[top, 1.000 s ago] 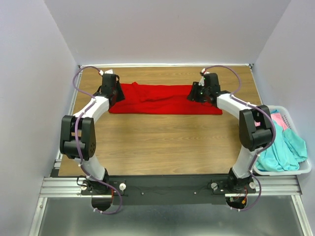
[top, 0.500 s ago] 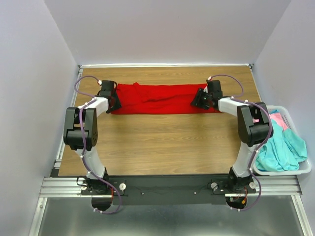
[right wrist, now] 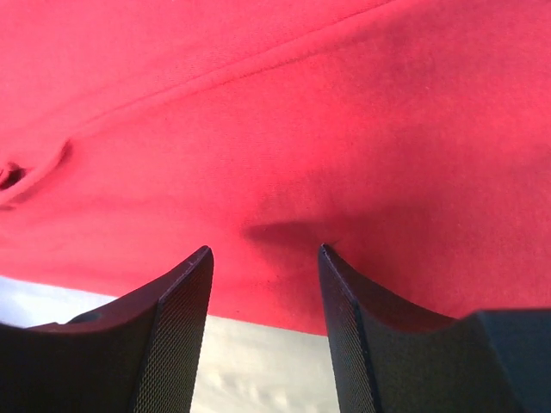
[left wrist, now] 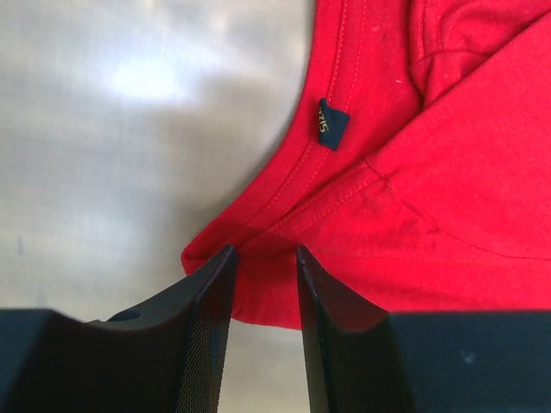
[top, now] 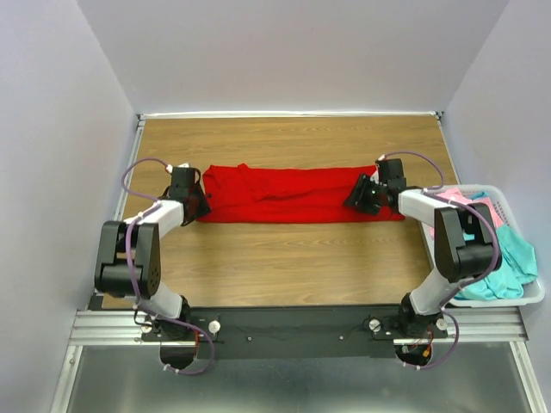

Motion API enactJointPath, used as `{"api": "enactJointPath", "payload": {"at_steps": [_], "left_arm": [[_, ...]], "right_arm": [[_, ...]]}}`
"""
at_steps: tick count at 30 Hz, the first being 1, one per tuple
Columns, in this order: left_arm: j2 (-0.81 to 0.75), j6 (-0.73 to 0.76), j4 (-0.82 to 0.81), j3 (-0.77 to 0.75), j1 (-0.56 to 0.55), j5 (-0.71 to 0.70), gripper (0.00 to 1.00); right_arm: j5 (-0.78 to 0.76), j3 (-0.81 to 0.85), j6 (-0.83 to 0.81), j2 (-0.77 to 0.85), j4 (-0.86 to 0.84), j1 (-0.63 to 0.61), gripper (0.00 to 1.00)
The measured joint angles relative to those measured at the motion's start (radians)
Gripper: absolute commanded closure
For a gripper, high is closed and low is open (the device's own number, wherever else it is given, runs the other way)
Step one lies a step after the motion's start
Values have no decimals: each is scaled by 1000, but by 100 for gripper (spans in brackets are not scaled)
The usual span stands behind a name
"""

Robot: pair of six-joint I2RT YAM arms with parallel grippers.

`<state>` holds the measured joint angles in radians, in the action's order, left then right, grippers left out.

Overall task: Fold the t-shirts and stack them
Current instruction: Fold the tshirt

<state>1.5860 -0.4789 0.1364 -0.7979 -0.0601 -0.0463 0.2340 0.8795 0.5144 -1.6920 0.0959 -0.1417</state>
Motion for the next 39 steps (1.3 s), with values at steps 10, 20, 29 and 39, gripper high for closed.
{"api": "enactJointPath", "payload": {"at_steps": [10, 20, 29, 39], "left_arm": [[-291, -70, 167, 129, 1, 29, 45], [-543, -41, 90, 80, 2, 21, 29], [-565, 4, -14, 103, 2, -31, 30], [-566, 4, -31, 107, 6, -35, 30]], "right_arm": [[72, -92, -32, 185, 208, -18, 39], [-3, 134, 188, 211, 105, -405, 39], [-243, 311, 424, -33, -37, -679, 42], [-394, 365, 589, -225, -57, -716, 47]]}}
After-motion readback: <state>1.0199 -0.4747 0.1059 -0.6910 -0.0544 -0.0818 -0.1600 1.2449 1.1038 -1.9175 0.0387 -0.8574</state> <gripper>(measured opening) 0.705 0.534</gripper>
